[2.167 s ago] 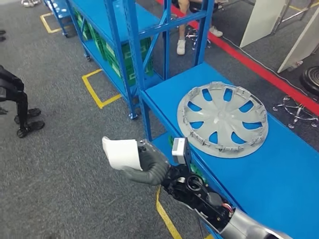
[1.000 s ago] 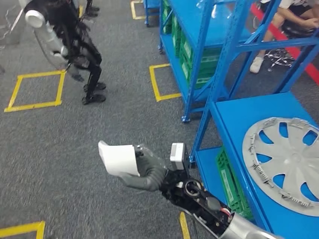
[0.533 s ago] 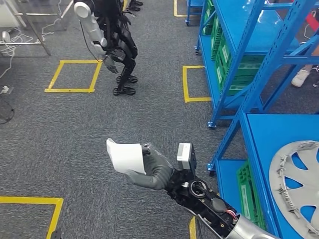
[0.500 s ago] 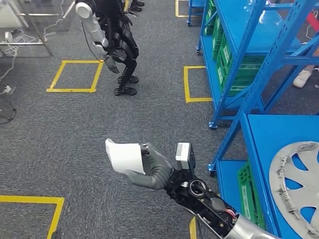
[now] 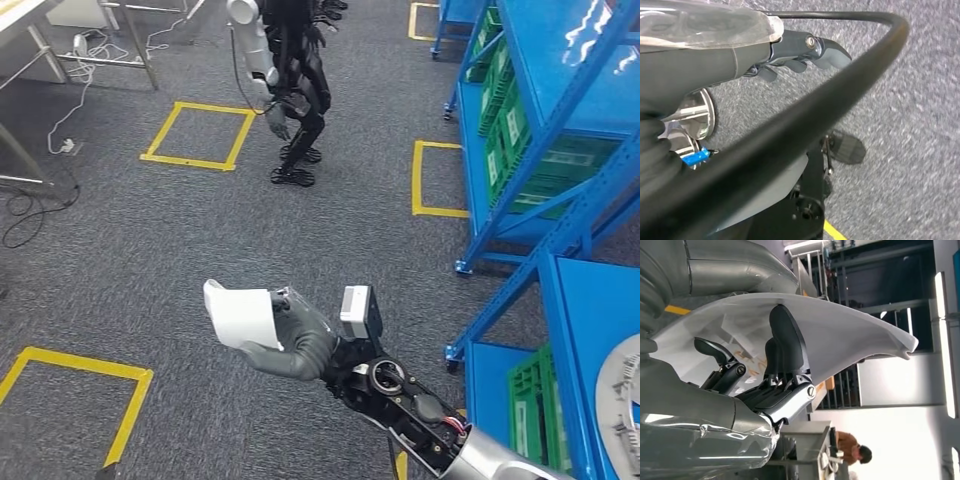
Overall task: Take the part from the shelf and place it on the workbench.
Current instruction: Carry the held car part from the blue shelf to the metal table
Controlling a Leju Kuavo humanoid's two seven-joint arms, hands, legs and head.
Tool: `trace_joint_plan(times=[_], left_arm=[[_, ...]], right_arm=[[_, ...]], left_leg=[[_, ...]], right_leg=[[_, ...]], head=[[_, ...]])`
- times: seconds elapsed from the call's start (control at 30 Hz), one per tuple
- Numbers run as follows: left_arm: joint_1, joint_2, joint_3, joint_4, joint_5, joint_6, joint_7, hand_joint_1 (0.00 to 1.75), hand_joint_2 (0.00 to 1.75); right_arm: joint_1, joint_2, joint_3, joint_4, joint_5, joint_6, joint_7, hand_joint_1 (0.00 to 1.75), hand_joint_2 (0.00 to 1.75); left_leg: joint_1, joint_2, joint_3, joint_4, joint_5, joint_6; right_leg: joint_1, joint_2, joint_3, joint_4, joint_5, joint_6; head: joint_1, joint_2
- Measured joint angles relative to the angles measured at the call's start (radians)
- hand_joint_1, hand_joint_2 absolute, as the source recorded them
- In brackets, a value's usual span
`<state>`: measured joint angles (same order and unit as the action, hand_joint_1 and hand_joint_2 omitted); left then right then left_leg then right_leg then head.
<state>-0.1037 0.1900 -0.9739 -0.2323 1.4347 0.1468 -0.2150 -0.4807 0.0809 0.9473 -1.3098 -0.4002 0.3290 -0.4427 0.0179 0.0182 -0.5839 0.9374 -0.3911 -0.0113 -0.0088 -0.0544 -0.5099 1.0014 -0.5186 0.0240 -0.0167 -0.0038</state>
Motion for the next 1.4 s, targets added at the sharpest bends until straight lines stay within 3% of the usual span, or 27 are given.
trace_joint_plan(times=[0.07,0.1,0.13,0.17,0.23,0.3,0.37,0.43,0.5,0.57,0.6,0.63,0.67,0.7,0.8,0.87,0.93,1.0,1.03,1.1,1.13,1.17,1.2,1.23,1.3,1.37,1.4], left_arm=[[-0.001,0.000,0.000,0.000,0.000,0.000,0.000,0.00,1.75],[-0.002,0.000,0.000,0.000,0.000,0.000,0.000,0.00,1.75],[-0.002,0.000,0.000,0.000,0.000,0.000,0.000,0.00,1.75],[-0.002,0.000,0.000,0.000,0.000,0.000,0.000,0.00,1.75],[-0.001,0.000,0.000,0.000,0.000,0.000,0.000,0.00,1.75],[-0.003,-0.002,0.000,0.000,0.000,0.000,0.000,0.00,1.75],[-0.004,-0.003,0.000,0.000,0.000,0.000,0.000,0.00,1.75],[0.001,-0.002,0.000,0.000,0.000,0.000,0.000,0.00,1.75],[0.003,-0.001,0.000,0.000,0.000,0.000,0.000,0.00,1.75],[-0.001,-0.001,0.000,0.000,0.000,0.000,0.001,0.00,1.75],[-0.003,-0.001,0.000,0.000,0.000,0.000,0.001,0.00,1.75],[-0.004,-0.002,0.000,0.000,0.000,0.000,0.001,0.00,1.75],[-0.003,-0.002,0.000,0.000,0.000,0.000,0.001,0.00,1.75],[-0.001,-0.002,0.000,0.000,0.000,0.000,0.001,0.00,1.75],[-0.002,-0.002,0.000,0.000,0.000,0.000,0.001,0.00,1.75],[-0.004,-0.002,0.000,0.000,0.001,0.000,0.001,0.00,1.75],[-0.002,-0.002,0.000,0.000,0.002,0.002,0.001,0.00,1.75],[-0.001,-0.002,0.000,0.000,0.003,0.004,0.001,0.00,1.75],[-0.001,-0.002,0.000,0.000,0.003,0.004,0.002,0.00,1.75],[-0.002,-0.002,0.000,0.000,0.003,0.005,0.003,0.00,1.75],[-0.003,-0.002,0.000,0.000,0.003,0.005,0.003,0.00,1.75],[-0.002,-0.002,0.000,0.000,0.003,0.005,0.003,0.00,1.75],[-0.002,-0.002,0.000,0.000,0.003,0.005,0.003,0.00,1.75],[-0.002,-0.002,0.000,0.000,0.002,0.006,0.004,0.00,1.75],[-0.002,-0.004,0.000,0.000,0.000,0.005,0.004,0.00,1.75],[-0.003,-0.006,-0.001,0.000,-0.004,0.004,0.004,0.00,1.75],[-0.002,-0.007,-0.002,0.000,-0.007,0.003,0.004,0.00,1.75]], right_arm=[[0.004,-0.001,0.000,-0.001,0.000,-0.001,0.000,1.75,1.75],[0.009,-0.002,0.000,-0.001,0.000,-0.001,0.000,1.75,1.75],[0.013,-0.003,0.000,-0.001,0.001,-0.001,0.001,1.75,1.75],[0.017,-0.003,0.000,-0.001,0.002,-0.002,0.002,1.75,1.75],[0.019,-0.004,0.000,-0.001,0.005,-0.002,0.002,1.75,1.75],[0.018,-0.004,0.000,-0.001,0.006,0.000,0.002,1.75,1.75],[0.018,-0.005,0.000,-0.001,0.007,0.001,0.003,1.75,1.75],[0.016,-0.004,0.000,-0.001,0.007,0.002,0.003,1.75,1.75],[0.014,-0.003,0.000,-0.002,0.008,0.004,0.002,1.75,1.75],[0.014,-0.003,-0.001,-0.001,0.009,0.004,0.002,1.75,1.75],[0.014,-0.003,-0.001,-0.001,0.009,0.004,0.002,1.75,1.75],[0.015,-0.003,-0.001,-0.001,0.009,0.004,0.002,1.75,1.75],[0.016,-0.003,0.000,-0.001,0.010,0.004,0.002,1.75,1.75],[0.016,-0.003,0.000,-0.001,0.010,0.004,0.002,1.75,1.75],[0.013,-0.003,-0.001,-0.001,0.010,0.006,0.002,1.75,1.75],[0.011,-0.003,-0.001,-0.001,0.009,0.009,0.002,1.75,1.75],[0.009,-0.003,-0.001,-0.001,0.009,0.013,0.002,1.75,1.75],[0.007,-0.003,0.000,-0.001,0.008,0.015,0.002,1.75,1.75],[0.006,-0.003,0.000,-0.001,0.008,0.015,0.002,1.75,1.75],[0.006,-0.004,0.000,-0.001,0.007,0.015,0.003,1.75,1.75],[0.008,-0.004,0.000,0.000,0.007,0.014,0.004,1.75,1.75],[0.012,-0.005,0.000,0.000,0.007,0.013,0.005,1.75,1.75],[0.014,-0.005,0.000,0.000,0.007,0.011,0.005,1.75,1.75],[0.016,-0.006,0.000,-0.001,0.007,0.009,0.005,1.75,1.75],[0.016,-0.007,0.000,-0.002,0.007,0.004,0.006,1.75,1.75],[0.017,-0.010,-0.001,-0.005,0.007,-0.004,0.007,1.75,1.75],[0.019,-0.012,-0.001,-0.008,0.007,-0.010,0.008,1.75,1.75]], left_leg=[[-0.002,-0.017,0.004,0.000,-0.002,0.010],[-0.004,-0.027,0.004,0.000,-0.003,0.013],[-0.007,-0.039,0.006,0.000,-0.004,0.014],[-0.008,-0.052,0.007,0.000,-0.005,0.015],[-0.010,-0.079,0.015,0.001,-0.007,0.014],[-0.010,-0.104,0.018,0.002,-0.010,0.009],[-0.007,-0.124,0.012,0.003,-0.009,-0.001],[-0.002,-0.137,0.006,0.003,-0.006,-0.013],[-0.004,-0.104,-0.013,0.038,-0.028,-0.021],[-0.004,-0.052,-0.073,0.155,-0.087,-0.028],[-0.002,-0.041,-0.111,0.224,-0.114,-0.032],[0.001,-0.035,-0.139,0.275,-0.128,-0.037],[0.004,-0.032,-0.150,0.291,-0.124,-0.041],[0.008,-0.027,-0.140,0.268,-0.102,-0.044],[0.014,0.022,-0.041,0.070,-0.015,-0.047],[0.009,0.039,-0.012,0.013,-0.003,-0.034],[0.004,0.018,-0.011,0.015,-0.006,-0.017],[0.004,0.001,-0.006,0.013,-0.007,-0.003],[0.005,-0.007,-0.003,0.011,-0.007,0.004],[0.000,-0.026,-0.002,0.012,-0.008,0.012],[-0.002,-0.036,-0.001,0.012,-0.009,0.015],[-0.005,-0.048,0.000,0.012,-0.010,0.016],[-0.007,-0.062,0.003,0.013,-0.011,0.017],[-0.008,-0.075,0.006,0.013,-0.012,0.017],[-0.009,-0.099,0.009,0.014,-0.014,0.015],[-0.007,-0.121,0.004,0.015,-0.012,0.007],[-0.005,-0.131,0.001,0.014,-0.009,0.001]], right_leg=[[-0.001,0.039,-0.066,0.141,-0.069,0.001],[0.000,0.046,-0.103,0.214,-0.095,-0.001],[0.000,0.050,-0.130,0.261,-0.104,-0.002],[0.000,0.052,-0.139,0.269,-0.091,-0.005],[0.001,0.067,-0.102,0.164,-0.012,-0.015],[0.001,0.110,-0.044,0.022,0.055,-0.026],[0.003,0.133,-0.014,-0.038,0.066,-0.030],[0.003,0.116,-0.003,-0.050,0.068,-0.035],[-0.001,0.094,0.004,-0.064,0.075,-0.042],[0.000,0.066,0.007,-0.071,0.077,-0.047],[0.001,0.051,0.007,-0.071,0.076,-0.049],[0.002,0.037,0.007,-0.071,0.075,-0.050],[0.002,0.025,0.007,-0.071,0.073,-0.049],[0.002,0.013,0.007,-0.070,0.071,-0.048],[0.005,-0.015,0.009,-0.063,0.059,-0.034],[0.010,-0.030,0.013,-0.059,0.049,-0.021],[0.009,-0.042,0.020,-0.059,0.041,-0.010],[0.003,-0.019,0.012,-0.028,0.014,0.000],[0.000,0.003,-0.007,0.019,-0.013,0.003],[0.000,0.040,-0.076,0.167,-0.081,0.002],[0.000,0.046,-0.109,0.232,-0.101,0.001],[0.000,0.050,-0.129,0.265,-0.103,-0.002],[0.000,0.052,-0.130,0.255,-0.082,-0.006],[0.001,0.058,-0.113,0.206,-0.044,-0.011],[0.001,0.097,-0.058,0.064,0.037,-0.022],[0.003,0.129,-0.022,-0.023,0.063,-0.029],[0.004,0.130,-0.015,-0.034,0.059,-0.030]], head=[[0.013,0.000],[0.019,0.000],[0.023,0.000],[0.027,0.000],[0.033,0.000],[0.037,0.000],[0.040,0.000],[0.041,0.000],[0.033,0.000],[0.017,0.000],[0.012,0.000],[0.008,0.000],[0.005,0.000],[0.001,0.000],[-0.014,0.000],[-0.013,0.000],[-0.004,0.000],[0.002,0.000],[0.007,0.000],[0.020,0.000],[0.025,0.000],[0.029,0.000],[0.031,0.000],[0.034,0.000],[0.039,0.000],[0.042,0.000],[0.043,0.000]])
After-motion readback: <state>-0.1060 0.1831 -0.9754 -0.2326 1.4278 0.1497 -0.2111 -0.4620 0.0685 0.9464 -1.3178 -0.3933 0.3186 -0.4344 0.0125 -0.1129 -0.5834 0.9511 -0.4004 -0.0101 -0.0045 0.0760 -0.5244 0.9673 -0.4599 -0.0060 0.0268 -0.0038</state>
